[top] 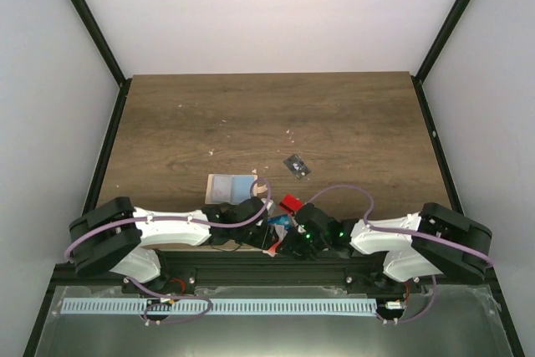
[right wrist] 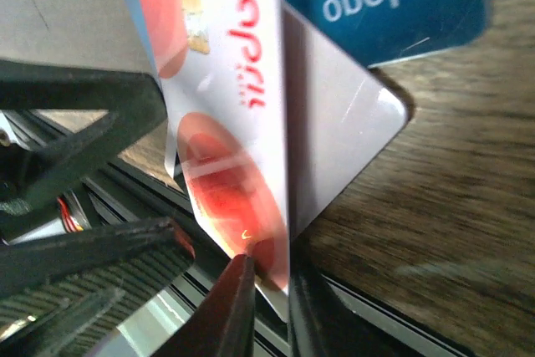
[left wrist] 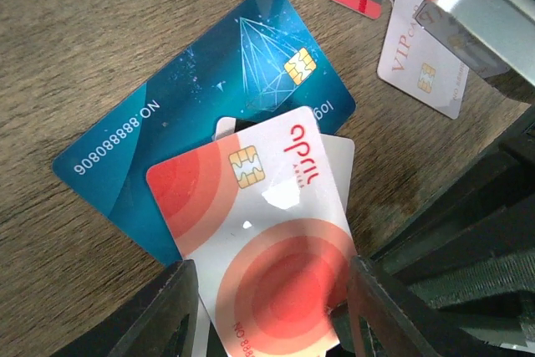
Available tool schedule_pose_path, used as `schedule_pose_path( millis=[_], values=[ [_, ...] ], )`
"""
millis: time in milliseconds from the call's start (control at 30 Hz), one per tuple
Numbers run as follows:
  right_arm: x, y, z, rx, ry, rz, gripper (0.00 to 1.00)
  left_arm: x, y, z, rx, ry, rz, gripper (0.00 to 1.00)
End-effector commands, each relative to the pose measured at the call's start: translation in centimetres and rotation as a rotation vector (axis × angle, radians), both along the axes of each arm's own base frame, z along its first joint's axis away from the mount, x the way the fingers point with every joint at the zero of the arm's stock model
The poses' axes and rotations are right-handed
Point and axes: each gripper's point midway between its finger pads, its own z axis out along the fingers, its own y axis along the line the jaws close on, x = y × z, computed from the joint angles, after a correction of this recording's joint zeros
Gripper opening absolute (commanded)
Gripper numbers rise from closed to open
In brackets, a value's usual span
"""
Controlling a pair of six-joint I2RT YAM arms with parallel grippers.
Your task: Put the credit cards into the card holder
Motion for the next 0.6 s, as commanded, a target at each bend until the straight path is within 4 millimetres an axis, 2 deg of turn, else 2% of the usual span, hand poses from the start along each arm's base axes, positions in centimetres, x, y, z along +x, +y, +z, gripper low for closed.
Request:
schedule_pose_path(
  millis=[0, 100, 200, 333, 400, 567],
  values=[
    [0.8, -0.1, 0.2, -0.007, -0.041, -0.031, 0.08, -1.3, 2.1, -2.5, 0.096, 0.047, -0.003, 0.51],
    [1.1, -0.4, 0.6, -0.019, -0.061, -0.04, 0.01, -0.7, 1.9, -1.7, 0.084, 0.018, 0.011, 0.51],
    [1.5, -0.7, 1.1, -0.04, -0.08, -0.046, 0.01, 0.7, 1.9, -0.3, 0.082, -0.047, 0.038, 0.51],
    [2.4, -1.1, 2.4, -0.043, -0.128, -0.039, 0.01, 3.4, 2.4, 2.7, 0.081, -0.143, 0.091, 0.52],
    [3.4, -1.1, 3.9, -0.016, -0.191, -0.028, 0.01, 5.0, 2.9, 4.4, 0.074, -0.196, 0.115, 0.52],
    [6.6, 0.1, 9.8, 0.125, -0.411, 0.027, 0.01, 9.1, 5.8, 9.0, 0.045, -0.326, 0.206, 0.55]
  ],
)
